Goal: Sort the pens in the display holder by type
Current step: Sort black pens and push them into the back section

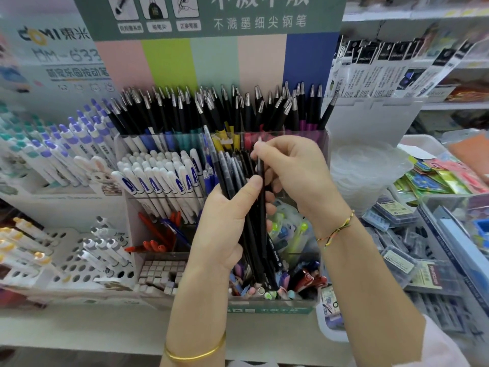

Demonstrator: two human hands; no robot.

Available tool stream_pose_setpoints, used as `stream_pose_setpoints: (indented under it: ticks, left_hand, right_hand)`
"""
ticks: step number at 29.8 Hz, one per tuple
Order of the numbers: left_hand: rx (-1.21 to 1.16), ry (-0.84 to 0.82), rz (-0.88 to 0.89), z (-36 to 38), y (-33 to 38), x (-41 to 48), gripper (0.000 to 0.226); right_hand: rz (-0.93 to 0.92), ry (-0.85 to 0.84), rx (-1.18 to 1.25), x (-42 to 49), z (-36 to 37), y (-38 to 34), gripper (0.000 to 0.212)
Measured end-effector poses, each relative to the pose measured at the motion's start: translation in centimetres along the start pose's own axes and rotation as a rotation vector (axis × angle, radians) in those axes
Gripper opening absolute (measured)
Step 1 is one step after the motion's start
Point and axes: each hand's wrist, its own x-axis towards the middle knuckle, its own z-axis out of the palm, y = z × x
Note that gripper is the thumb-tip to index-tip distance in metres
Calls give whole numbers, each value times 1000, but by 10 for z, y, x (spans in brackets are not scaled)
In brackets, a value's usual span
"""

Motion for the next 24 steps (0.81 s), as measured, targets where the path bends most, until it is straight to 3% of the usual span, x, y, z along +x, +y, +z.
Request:
stream_pose_setpoints:
  ticks: [5,9,12,17,24]
  left_hand:
    - [-60,155,18,-4,-1,2,11]
    - [-112,192,28,-7,-1,4,12]
    - [-115,181,29,-6,-1,4,11]
    - [-115,190,38,-3,-2,4,13]
    - [-161,190,32,0,1,2,13]
  right_hand:
    - [-129,372,187,12,-11,-8,21]
    - [-339,642,22,15,-16,-6,15]
    - [-442,563,-187,11,-8,0,11]
    - [-419,345,-406,8,3,26,17]
    - [-429,308,-578,11,5,20,24]
